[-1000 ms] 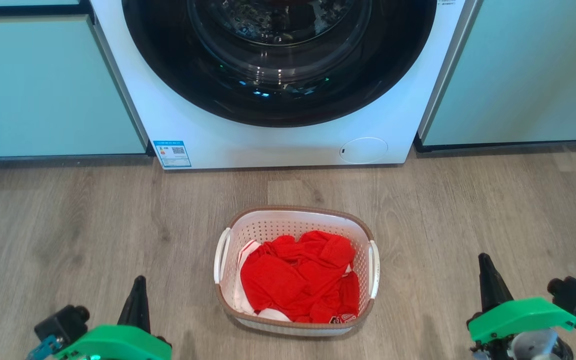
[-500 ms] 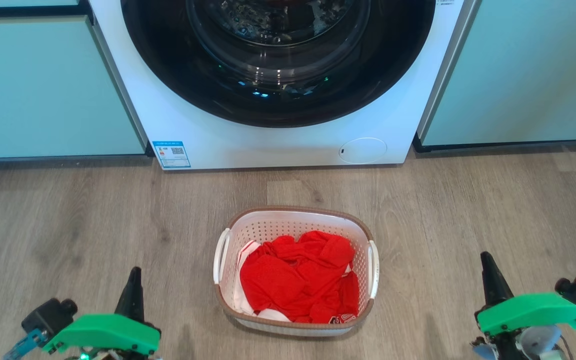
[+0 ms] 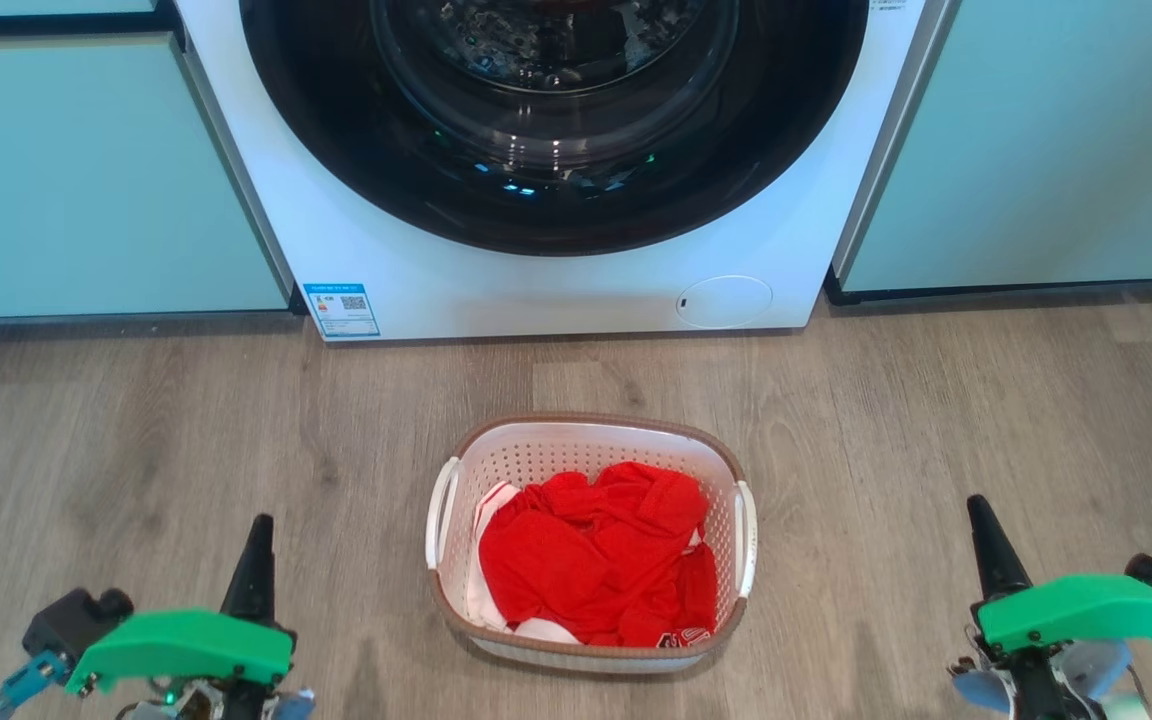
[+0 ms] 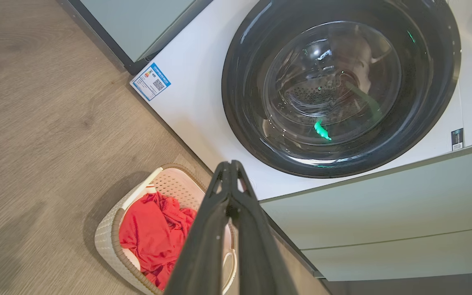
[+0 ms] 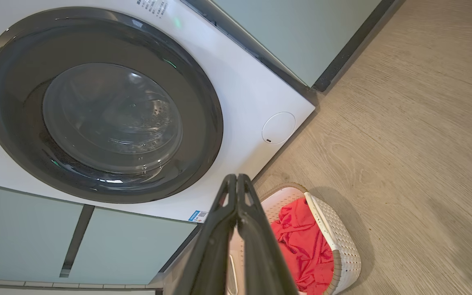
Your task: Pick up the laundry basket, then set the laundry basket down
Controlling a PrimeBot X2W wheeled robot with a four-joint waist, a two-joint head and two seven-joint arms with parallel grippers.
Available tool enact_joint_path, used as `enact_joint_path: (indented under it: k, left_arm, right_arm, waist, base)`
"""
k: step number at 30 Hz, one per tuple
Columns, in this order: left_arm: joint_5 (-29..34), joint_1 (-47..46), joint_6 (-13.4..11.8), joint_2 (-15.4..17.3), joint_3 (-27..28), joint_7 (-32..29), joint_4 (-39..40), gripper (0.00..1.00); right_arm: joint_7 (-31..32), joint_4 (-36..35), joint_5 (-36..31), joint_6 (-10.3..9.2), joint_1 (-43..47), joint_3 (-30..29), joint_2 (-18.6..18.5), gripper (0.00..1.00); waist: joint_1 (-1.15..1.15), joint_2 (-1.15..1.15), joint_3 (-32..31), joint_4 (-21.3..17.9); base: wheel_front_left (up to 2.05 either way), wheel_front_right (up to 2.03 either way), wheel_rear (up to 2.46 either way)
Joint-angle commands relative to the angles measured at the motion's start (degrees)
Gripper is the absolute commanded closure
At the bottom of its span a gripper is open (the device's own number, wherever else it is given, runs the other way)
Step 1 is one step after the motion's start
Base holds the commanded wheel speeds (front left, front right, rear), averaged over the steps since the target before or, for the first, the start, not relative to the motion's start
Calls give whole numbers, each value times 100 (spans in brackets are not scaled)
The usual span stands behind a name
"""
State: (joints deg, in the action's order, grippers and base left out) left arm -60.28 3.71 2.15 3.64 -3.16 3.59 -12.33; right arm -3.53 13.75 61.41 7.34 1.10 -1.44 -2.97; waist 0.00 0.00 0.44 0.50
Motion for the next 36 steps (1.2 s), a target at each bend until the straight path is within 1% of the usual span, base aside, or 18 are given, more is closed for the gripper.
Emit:
enact_joint_path:
  k: [1, 9, 36]
  left_arm:
    - [-205, -321, 75, 94, 173, -47, 130, 100]
    - [-672, -417, 143, 93, 257, -162, 87, 100]
    - [-2523, -800, 412, 78, 606, -631, -85, 100]
  right_arm:
    - [49, -155, 208, 9, -307, 37, -119, 100]
    - [163, -130, 657, 10, -366, -10, -124, 100]
    - [631, -30, 2438, 13, -603, -216, -131, 100]
  waist:
    - [0, 0, -1, -2]
    - [0, 0, -5, -9]
    - [0, 0, -19, -37]
  base:
    - [0, 0, 0]
    - [0, 0, 0]
    - [0, 0, 0]
